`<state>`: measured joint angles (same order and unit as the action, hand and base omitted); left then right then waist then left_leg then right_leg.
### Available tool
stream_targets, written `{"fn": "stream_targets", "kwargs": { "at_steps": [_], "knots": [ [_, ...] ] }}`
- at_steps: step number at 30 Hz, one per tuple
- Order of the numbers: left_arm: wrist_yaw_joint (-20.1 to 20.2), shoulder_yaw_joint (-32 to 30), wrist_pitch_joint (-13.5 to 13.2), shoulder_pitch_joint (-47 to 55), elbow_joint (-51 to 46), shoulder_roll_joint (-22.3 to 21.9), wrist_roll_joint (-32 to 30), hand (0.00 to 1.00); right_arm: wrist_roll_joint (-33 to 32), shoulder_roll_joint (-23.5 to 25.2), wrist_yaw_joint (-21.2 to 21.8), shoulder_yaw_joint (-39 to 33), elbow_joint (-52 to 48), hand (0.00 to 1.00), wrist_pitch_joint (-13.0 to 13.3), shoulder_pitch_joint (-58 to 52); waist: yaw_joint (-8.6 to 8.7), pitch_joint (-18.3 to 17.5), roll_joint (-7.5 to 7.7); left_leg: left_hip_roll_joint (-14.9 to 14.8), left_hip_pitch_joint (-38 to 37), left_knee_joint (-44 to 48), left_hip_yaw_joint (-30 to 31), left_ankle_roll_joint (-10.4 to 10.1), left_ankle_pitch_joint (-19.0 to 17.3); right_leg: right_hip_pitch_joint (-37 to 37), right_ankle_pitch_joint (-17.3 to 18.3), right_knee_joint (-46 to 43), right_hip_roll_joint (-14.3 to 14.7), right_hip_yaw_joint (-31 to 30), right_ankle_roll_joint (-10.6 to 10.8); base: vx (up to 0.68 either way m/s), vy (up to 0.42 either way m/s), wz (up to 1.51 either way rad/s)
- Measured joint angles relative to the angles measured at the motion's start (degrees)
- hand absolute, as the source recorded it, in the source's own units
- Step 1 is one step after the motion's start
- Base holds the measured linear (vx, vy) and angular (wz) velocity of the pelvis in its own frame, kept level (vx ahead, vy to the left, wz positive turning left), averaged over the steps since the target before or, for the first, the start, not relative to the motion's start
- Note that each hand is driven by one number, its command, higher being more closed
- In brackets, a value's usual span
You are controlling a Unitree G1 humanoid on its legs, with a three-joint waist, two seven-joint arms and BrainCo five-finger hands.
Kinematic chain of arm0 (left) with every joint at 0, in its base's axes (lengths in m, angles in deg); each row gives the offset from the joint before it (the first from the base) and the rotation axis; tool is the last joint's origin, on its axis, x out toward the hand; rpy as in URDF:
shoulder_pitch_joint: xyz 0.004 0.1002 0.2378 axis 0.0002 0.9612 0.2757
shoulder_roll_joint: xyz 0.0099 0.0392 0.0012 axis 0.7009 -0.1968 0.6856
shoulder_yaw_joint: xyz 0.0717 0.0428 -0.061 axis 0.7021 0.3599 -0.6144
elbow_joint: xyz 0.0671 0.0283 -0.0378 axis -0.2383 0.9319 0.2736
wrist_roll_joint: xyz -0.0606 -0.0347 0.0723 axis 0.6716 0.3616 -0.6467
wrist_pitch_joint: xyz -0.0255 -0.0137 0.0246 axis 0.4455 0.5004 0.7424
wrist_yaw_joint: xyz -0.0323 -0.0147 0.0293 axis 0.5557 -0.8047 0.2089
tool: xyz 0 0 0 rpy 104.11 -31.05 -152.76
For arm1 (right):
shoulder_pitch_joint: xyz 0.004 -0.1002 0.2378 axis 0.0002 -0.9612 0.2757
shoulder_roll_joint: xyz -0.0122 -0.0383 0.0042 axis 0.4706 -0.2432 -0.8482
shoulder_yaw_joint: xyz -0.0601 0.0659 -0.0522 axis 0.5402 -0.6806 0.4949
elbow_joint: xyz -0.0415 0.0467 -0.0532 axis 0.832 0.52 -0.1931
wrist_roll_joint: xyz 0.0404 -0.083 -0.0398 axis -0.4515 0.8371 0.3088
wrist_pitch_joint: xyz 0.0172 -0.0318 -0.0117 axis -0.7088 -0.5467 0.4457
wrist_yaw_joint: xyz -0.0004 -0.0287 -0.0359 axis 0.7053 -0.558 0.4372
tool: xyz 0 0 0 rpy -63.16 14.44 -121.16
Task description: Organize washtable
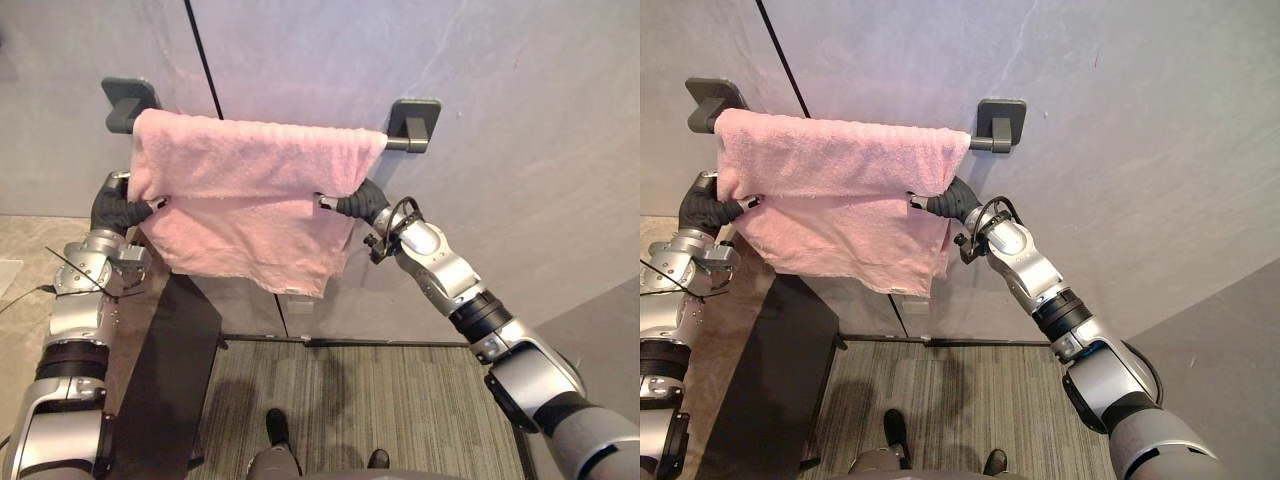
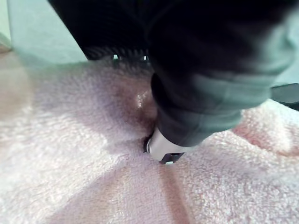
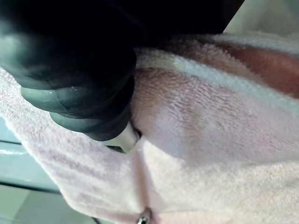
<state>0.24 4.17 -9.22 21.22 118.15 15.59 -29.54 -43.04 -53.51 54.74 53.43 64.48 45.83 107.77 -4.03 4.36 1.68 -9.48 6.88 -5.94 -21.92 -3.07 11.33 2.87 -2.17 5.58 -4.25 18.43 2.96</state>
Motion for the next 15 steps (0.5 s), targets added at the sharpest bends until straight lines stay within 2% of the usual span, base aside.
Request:
{"fn": "stream_targets", "kwargs": {
  "at_steps": [15],
  "knots": [
    [0.09,0.04,-0.47,1.86,0.12,-2.79,0.01,1.00,0.42,0.22,-0.16,-0.24,3.82,1.00,0.53,-0.03,0.16,0.01,0.03,0.13,-0.74,-0.01,0.21,-0.22,-0.16,0.93,0.09,0.00,-0.11,0.39,0.11,0.00,0.000,0.00]
  ]
}}
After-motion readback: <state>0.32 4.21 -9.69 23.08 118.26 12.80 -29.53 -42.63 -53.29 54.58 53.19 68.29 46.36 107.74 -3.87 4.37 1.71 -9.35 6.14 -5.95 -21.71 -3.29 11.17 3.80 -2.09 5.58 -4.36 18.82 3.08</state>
